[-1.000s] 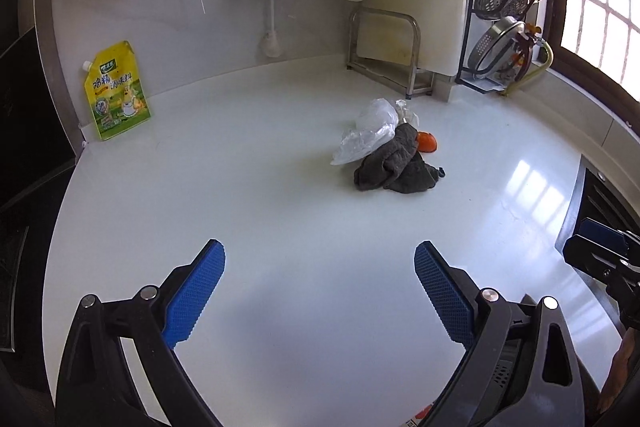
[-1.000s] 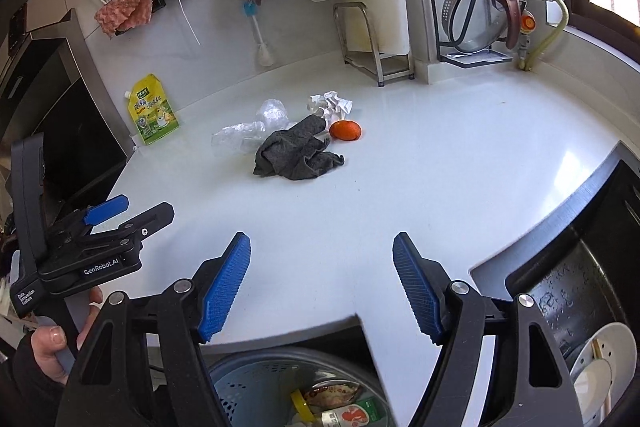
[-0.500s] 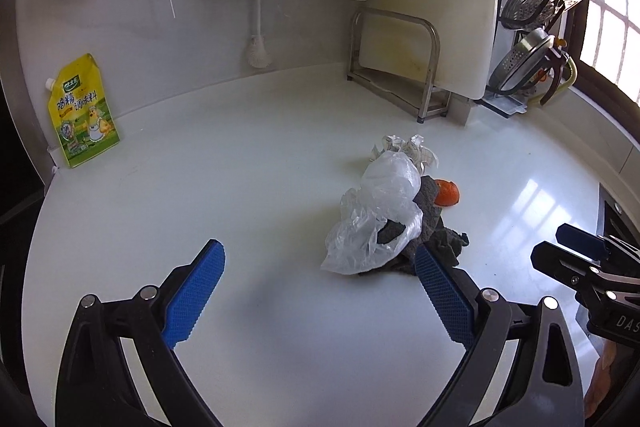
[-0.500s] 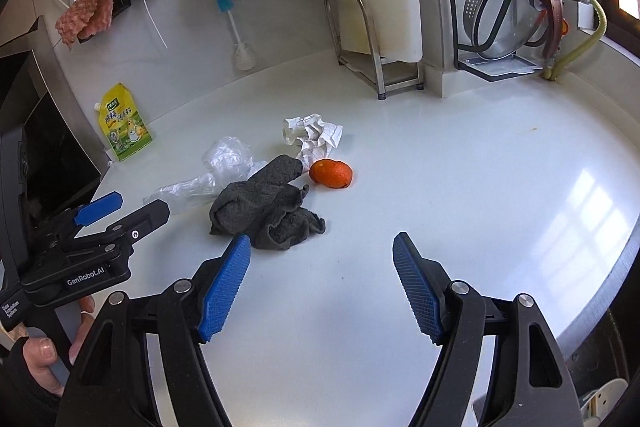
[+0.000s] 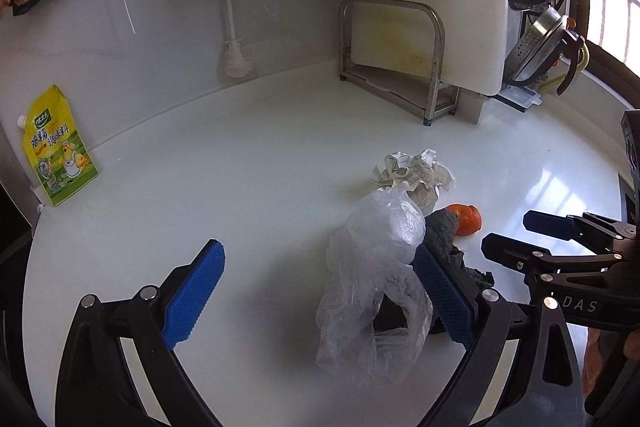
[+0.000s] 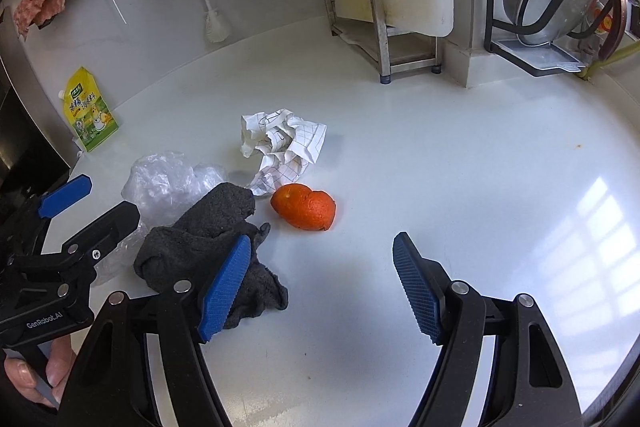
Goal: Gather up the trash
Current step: 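Close the right tool on the orange, then grasp the clear plastic bag with the left tool while the right tool holds the orange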
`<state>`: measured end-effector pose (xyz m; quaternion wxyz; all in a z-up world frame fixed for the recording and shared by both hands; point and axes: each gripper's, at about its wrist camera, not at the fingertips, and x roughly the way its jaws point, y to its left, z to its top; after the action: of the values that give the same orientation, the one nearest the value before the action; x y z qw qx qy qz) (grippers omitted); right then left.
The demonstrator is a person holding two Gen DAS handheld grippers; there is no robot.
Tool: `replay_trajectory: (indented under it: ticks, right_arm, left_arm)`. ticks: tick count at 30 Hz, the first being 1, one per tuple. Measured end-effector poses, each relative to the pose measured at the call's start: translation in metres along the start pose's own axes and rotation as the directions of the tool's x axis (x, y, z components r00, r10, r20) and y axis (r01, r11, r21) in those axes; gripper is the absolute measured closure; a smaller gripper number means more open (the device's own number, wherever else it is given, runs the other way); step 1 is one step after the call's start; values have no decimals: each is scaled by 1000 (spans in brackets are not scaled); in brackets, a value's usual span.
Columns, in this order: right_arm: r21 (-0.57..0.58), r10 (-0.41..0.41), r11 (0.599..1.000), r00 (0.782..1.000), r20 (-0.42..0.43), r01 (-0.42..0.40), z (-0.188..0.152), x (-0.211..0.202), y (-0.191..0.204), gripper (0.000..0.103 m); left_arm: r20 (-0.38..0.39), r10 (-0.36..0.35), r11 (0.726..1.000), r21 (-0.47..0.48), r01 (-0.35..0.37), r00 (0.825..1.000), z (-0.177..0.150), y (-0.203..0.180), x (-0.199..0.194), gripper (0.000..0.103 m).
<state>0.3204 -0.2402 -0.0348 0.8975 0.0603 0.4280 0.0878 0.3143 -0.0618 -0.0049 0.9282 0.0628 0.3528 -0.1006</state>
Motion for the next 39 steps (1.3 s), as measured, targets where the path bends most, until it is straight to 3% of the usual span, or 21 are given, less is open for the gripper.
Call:
replay_trajectory:
  ticks: [5,10,14,19,21,23,27,39]
  right_arm:
    - [-26,-25,999,1000,-15,25,8,14,2,32]
    - [-54,-46,998,999,-28,45,14,25,5,33]
    - [-86,-57,995,998,-26,54,15,28,14,36]
    - [-114,-45,993,998,-36,41,16,35,20,65]
    - [-123,-46,992,998,-36,41,16,35,22,71]
    - [-116,-35,993,999,-31,31,15,33,20,74]
    - [-83,-20,996,1000,0,20,13,24,14,79]
    - [-9,11,1000,999,42,-11,4,5,-2,80]
  left_arm:
    - [-10,-28,1000,-6,28,1000,4,-1,13,10]
    - [-44,-37,999,-11,36,998,6,3,27,24]
    - [-79,-48,998,-33,45,996,6,8,37,40]
    - [-104,-66,997,-39,62,992,5,8,43,70]
    - [-109,-78,996,-42,74,991,5,8,44,88]
    - [-107,-85,996,-43,81,991,4,9,44,96]
    - [-84,-88,995,-44,85,993,4,11,39,99]
    - [-14,-101,993,-59,100,995,2,18,18,101]
